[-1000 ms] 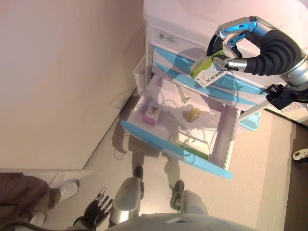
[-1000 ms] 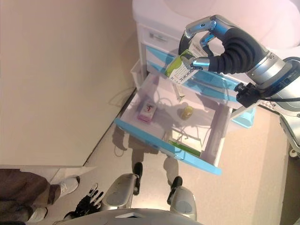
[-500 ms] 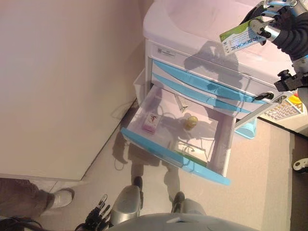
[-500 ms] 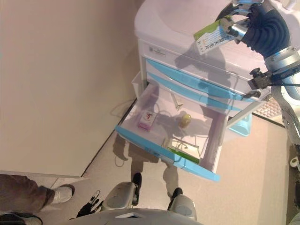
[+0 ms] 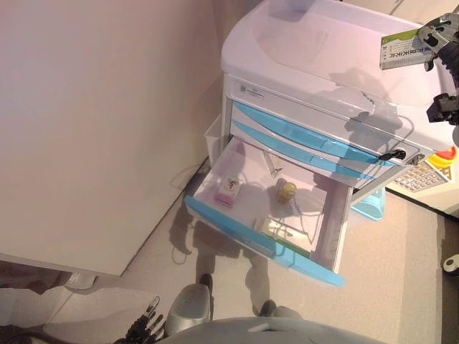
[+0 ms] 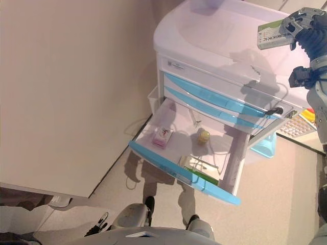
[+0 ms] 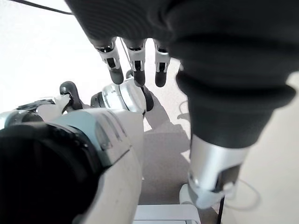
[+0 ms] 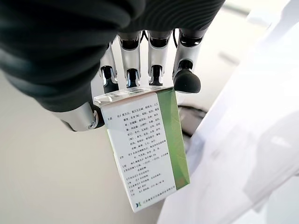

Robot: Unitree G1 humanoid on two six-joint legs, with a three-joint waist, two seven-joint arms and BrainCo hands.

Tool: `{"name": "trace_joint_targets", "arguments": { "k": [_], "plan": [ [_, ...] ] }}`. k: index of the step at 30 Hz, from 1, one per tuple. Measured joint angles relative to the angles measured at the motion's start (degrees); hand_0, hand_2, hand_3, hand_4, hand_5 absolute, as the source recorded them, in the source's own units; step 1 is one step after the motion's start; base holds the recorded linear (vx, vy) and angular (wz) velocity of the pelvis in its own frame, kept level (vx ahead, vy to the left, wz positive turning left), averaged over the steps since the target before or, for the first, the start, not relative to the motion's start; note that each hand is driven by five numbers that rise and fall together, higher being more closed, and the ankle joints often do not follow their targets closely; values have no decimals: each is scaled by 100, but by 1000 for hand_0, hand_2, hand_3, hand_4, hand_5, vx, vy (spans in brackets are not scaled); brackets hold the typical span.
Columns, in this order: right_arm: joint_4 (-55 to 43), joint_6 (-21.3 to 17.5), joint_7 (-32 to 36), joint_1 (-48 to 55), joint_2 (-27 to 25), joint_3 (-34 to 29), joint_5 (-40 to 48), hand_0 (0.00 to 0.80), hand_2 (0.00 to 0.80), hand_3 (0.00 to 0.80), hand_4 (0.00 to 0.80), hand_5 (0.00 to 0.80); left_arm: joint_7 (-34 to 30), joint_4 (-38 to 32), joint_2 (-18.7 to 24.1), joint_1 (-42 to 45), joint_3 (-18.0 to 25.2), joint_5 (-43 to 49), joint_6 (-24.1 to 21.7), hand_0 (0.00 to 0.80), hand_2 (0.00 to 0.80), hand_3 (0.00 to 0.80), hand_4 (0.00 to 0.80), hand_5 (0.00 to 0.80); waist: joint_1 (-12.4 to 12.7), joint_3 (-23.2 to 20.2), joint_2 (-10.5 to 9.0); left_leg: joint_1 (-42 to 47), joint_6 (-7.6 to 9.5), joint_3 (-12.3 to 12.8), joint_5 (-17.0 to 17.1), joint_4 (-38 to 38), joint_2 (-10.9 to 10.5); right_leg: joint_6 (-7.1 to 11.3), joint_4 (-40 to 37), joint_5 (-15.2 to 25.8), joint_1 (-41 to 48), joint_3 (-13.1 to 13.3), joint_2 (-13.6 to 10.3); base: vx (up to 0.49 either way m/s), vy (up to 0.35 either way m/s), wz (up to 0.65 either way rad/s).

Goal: Open the drawer and pick up the medicine

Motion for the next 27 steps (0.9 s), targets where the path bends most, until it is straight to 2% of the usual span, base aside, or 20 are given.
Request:
{"name": "trace_joint_targets", "arguments": {
  "k": [7, 15, 18, 23, 27],
  "plan": [
    [1277, 370, -187, -688, -7, 666, -415, 800, 800, 800, 800, 800, 58, -3, 87, 17, -4, 0, 93, 0, 0, 0, 0, 0, 140, -9, 16, 40, -18, -127, 91, -101, -30, -1, -27, -1, 65, -128, -7, 24, 25, 9],
    [2349, 882, 111, -1665, -269, 2190, -1607, 800, 800, 800, 800, 800, 100, -13, 166, -42, -113, -3, 182, 0, 0, 0, 0, 0, 290, -19, 51, 136, -6, -177, 189, -274, -71, 0, -82, 0, 130, -187, -37, 13, 13, 4],
    [2647, 1017, 266, -1928, -286, 2571, -1855, 800, 800, 800, 800, 800, 111, -11, 211, -60, -129, -14, 240, 0, 0, 0, 0, 0, 321, -17, 56, 175, -9, -199, 191, -292, -76, 0, -102, 0, 180, -215, -35, 34, 25, 4],
    [3109, 1167, 474, -2274, -290, 3029, -2322, 800, 800, 800, 800, 800, 234, -26, 230, -139, -239, -40, 253, 0, 0, 0, 0, 0, 415, -3, 79, 195, -25, -241, 239, -365, -81, -1, -111, -1, 186, -256, -32, 31, 26, 3],
    [3224, 1197, 541, -2355, -290, 3083, -2700, 800, 800, 800, 800, 800, 276, -25, 235, -139, -276, -46, 278, 0, 0, 0, 0, 0, 473, 21, 114, 185, -36, -284, 262, -366, -82, -3, -120, -3, 194, -301, -25, 11, 17, 5]
  ]
}}
